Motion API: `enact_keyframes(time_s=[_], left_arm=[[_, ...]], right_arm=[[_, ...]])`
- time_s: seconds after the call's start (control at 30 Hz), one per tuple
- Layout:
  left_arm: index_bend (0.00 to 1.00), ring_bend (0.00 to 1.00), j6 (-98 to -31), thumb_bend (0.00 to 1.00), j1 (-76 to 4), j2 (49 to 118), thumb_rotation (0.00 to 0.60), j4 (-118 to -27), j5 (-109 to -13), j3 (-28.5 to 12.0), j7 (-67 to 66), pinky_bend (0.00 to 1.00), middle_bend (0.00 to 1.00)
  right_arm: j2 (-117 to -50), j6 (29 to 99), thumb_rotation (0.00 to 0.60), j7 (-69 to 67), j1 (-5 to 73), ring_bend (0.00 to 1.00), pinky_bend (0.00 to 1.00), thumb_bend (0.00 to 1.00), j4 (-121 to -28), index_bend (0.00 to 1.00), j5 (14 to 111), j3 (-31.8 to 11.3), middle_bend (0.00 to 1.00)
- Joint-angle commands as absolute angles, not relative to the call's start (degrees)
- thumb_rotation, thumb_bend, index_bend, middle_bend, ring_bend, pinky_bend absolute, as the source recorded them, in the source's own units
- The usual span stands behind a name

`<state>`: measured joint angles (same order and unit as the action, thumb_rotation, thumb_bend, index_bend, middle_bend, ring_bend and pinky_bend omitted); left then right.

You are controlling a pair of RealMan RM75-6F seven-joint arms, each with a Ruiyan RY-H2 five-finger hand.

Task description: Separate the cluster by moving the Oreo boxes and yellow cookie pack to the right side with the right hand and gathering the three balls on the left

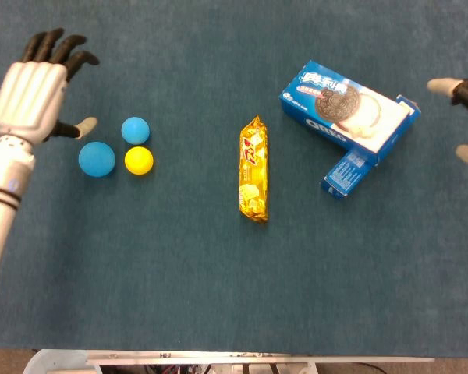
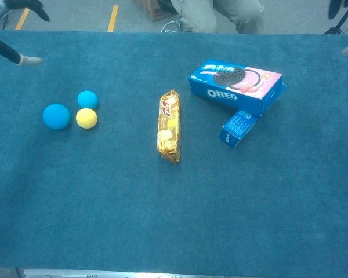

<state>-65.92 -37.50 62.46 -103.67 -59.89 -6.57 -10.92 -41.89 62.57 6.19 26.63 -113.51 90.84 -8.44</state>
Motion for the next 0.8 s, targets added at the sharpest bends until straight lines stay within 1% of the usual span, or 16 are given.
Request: enact_keyframes(time_s=[0.03, 0.23, 0.5, 0.67, 0.8], left_arm=[[0.24, 0.0, -70.2, 0.19, -33.4, 60.6, 0.6, -105.9, -65.2, -4.9, -8.8, 0.05, 0.12], [0.24, 0.0, -75.3, 0.19, -27.6, 59.0, 0.6, -105.7, -73.1, -1.1, -8.0, 0.05, 0.12], [0.25, 0.0, -79.9, 0.19, -21.8, 57.6, 0.6, -104.0, -79.3, 2.3, -7.5, 0.05, 0.12], [0.24, 0.0, -81.2, 0.19, -19.2, 56.6, 0.6, -103.5, -83.0, 4.1, -7.7, 0.05, 0.12], [0.24, 0.0, -81.7, 0.18, -17.9, 56.3, 0.6, -102.6, -84.9, 4.5, -7.8, 0.05, 0.11]], right_arm=[[-42.5, 61.4, 0.6, 7.0, 27.9, 0.37, 0.48, 0.14, -114.3, 0.24, 92.6, -8.2, 0.46], [-43.7, 57.7, 0.6, 9.1, 30.9, 0.34, 0.48, 0.13, -116.6, 0.24, 96.8, -7.7, 0.44], [-47.5, 49.9, 0.6, 14.9, 36.1, 0.28, 0.44, 0.01, -118.2, 0.23, 99.3, -7.1, 0.37], [-51.5, 45.5, 0.6, 19.5, 38.8, 0.23, 0.41, 0.0, -118.0, 0.14, 98.0, -7.1, 0.31], [-54.4, 42.3, 0.6, 24.1, 40.8, 0.19, 0.39, 0.0, -117.6, 0.06, 96.7, -7.1, 0.25]])
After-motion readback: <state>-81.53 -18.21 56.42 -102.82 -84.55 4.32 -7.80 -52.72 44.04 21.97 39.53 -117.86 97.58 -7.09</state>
